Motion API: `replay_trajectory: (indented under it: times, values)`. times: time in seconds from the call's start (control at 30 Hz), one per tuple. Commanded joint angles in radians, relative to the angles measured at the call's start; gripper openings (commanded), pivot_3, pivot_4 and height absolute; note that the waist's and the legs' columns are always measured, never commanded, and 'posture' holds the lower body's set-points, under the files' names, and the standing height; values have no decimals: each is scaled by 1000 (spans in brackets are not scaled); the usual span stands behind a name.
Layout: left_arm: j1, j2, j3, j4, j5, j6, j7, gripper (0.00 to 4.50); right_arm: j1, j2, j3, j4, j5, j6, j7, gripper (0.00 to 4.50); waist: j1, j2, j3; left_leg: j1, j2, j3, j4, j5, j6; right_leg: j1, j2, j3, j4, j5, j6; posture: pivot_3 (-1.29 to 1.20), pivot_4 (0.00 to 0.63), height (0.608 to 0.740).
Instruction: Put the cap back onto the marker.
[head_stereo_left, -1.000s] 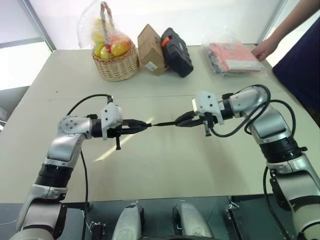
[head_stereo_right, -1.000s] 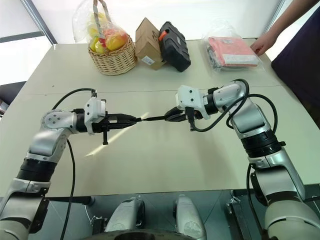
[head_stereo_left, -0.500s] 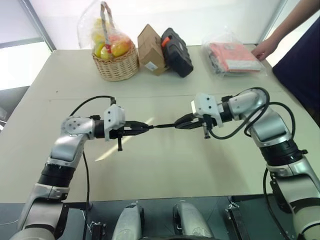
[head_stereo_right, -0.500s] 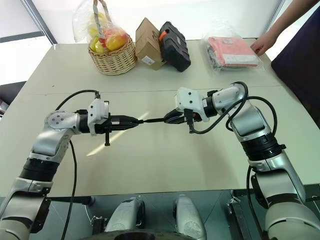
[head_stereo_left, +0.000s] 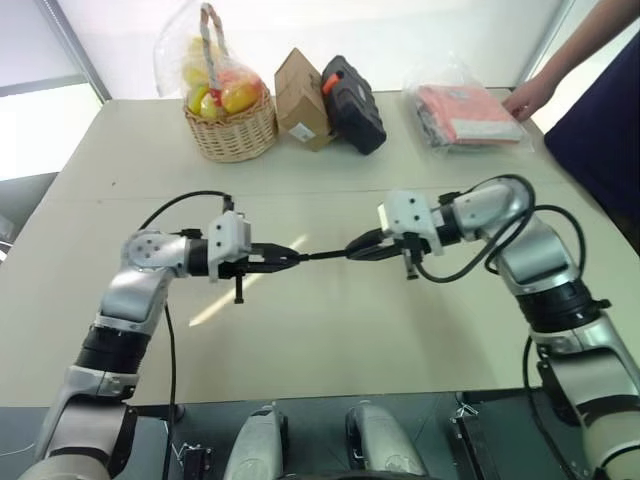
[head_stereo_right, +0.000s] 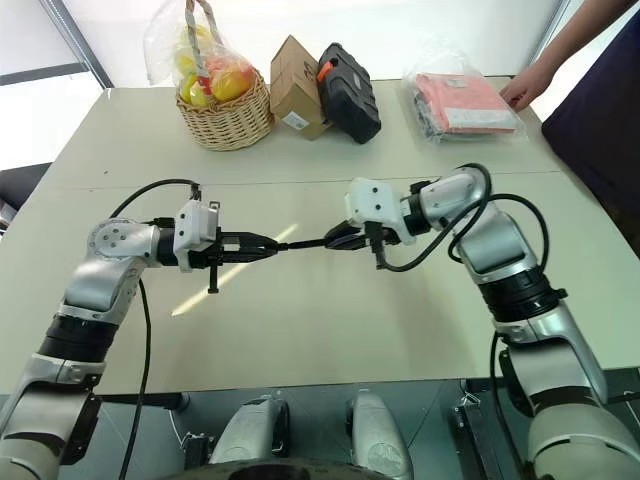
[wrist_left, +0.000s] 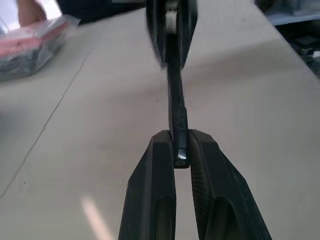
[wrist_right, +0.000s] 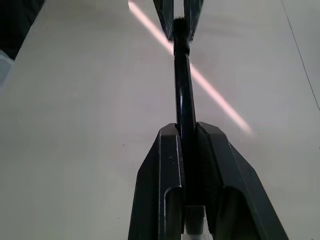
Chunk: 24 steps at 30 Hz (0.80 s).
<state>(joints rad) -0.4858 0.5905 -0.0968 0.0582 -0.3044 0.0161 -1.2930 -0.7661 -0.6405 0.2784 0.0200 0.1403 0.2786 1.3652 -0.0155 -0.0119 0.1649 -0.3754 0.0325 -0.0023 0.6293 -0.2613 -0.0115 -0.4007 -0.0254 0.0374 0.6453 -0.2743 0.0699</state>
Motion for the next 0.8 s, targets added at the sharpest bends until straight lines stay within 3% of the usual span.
replay_trajectory:
  times: [0.03, 0.47, 0.73, 0.8]
  values:
    - [-14, 1, 6, -82, -38, 3, -4, 0, -26, 4, 12, 23, -17, -49, 2, 29, 0, 0, 0, 0, 0, 0, 0, 0, 0, 0, 0, 0, 0, 0, 0, 0, 150, 740]
    - [-5, -3, 0, -95, -23, 17, 19, 0, -39, 28, 11, -34, 25, -7, 9, 29, 0, 0, 0, 0, 0, 0, 0, 0, 0, 0, 0, 0, 0, 0, 0, 0, 150, 740]
    - [11, 28, 14, -132, -39, 132, 53, 0, -32, 9, -11, 2, 3, -23, -7, 29, 0, 0, 0, 0, 0, 0, 0, 0, 0, 0, 0, 0, 0, 0, 0, 0, 150, 740]
    - [13, 31, 20, -139, -40, 144, 63, 988, -30, -1, -18, 17, -2, -30, -11, 0, 0, 0, 0, 0, 0, 0, 0, 0, 0, 0, 0, 0, 0, 0, 0, 0, 150, 740]
